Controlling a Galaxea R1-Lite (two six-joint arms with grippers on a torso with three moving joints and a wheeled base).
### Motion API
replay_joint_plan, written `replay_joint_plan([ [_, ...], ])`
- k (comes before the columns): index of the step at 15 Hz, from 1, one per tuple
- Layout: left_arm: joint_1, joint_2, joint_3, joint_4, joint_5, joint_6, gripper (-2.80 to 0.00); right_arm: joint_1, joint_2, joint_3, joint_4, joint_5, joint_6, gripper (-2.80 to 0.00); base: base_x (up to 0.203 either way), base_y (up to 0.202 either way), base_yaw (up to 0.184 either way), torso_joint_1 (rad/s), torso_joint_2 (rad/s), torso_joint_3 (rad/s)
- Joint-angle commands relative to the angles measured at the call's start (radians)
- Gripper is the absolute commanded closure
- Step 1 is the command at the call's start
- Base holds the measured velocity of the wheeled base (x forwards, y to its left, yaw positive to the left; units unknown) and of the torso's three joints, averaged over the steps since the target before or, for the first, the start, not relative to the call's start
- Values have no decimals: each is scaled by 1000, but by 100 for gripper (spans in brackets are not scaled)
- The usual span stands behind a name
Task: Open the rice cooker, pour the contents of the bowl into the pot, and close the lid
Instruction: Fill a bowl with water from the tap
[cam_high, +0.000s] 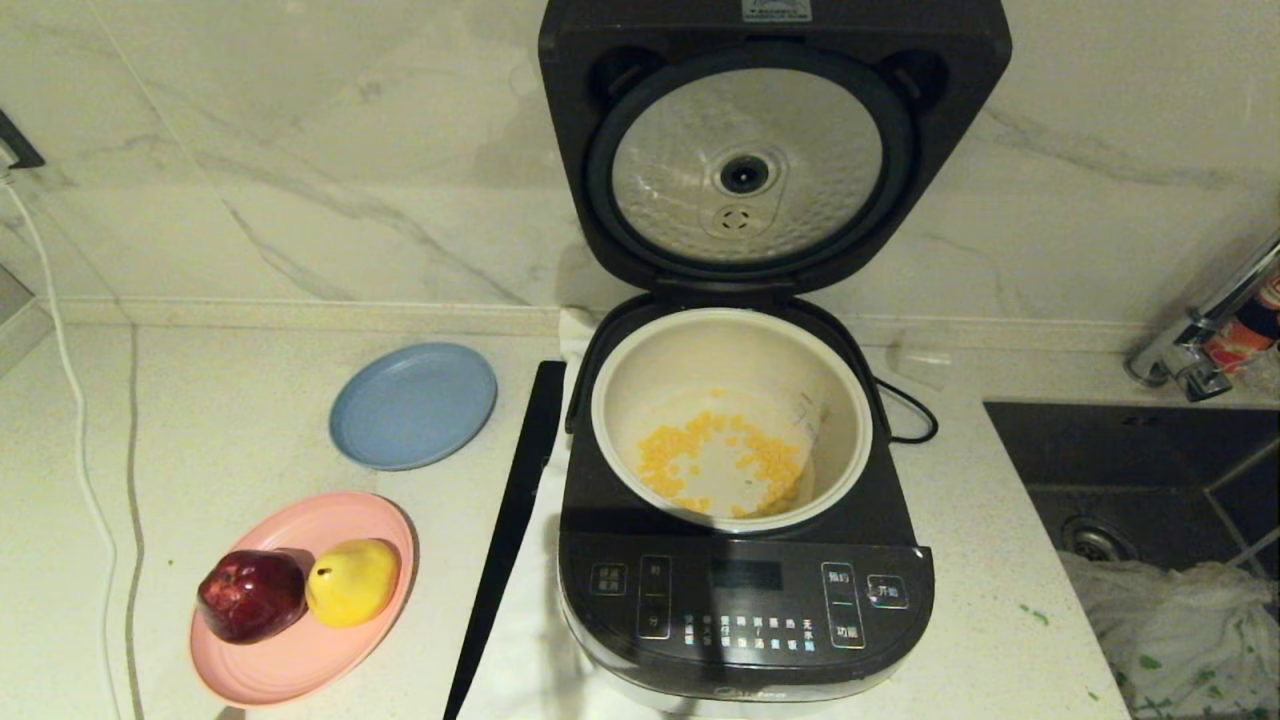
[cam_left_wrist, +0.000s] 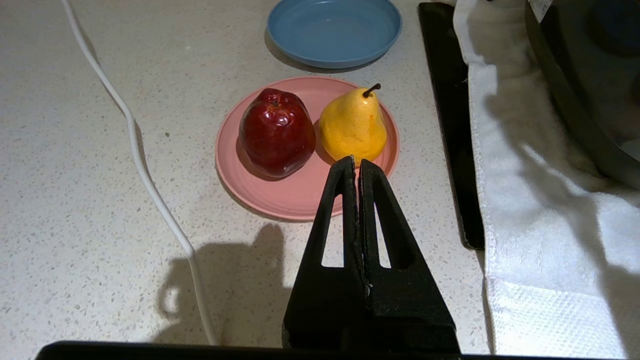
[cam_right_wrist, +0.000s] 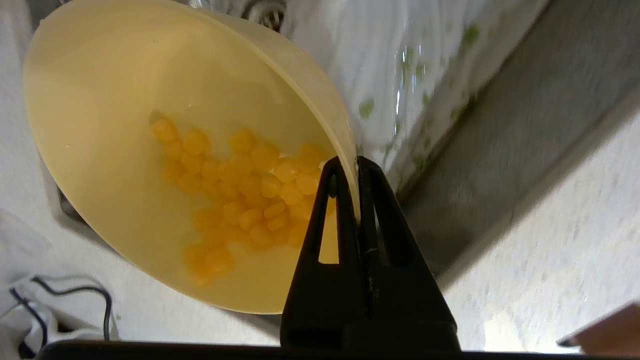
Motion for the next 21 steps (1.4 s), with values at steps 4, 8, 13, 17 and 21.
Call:
replay_joint_plan([
  [4,0,0,8,0,0,0,0,22,52,-106,5,2,0,0,0,0,0,0,0,0],
  [8,0,0,8,0,1,0,0,49,63,-123,-23,2,0,0,0,0,0,0,0,0],
  [13,0,0,8,0,1,0,0,75,89,-126,-112,-3,31,0,0,0,0,0,0,0],
  [17,0,0,8,0,0,0,0,94,119,-126,-162,-4,68,0,0,0,0,0,0,0],
  [21,0,0,8,0,1,0,0,96,119,-119,-153,-3,74,0,0,0,0,0,0,0],
])
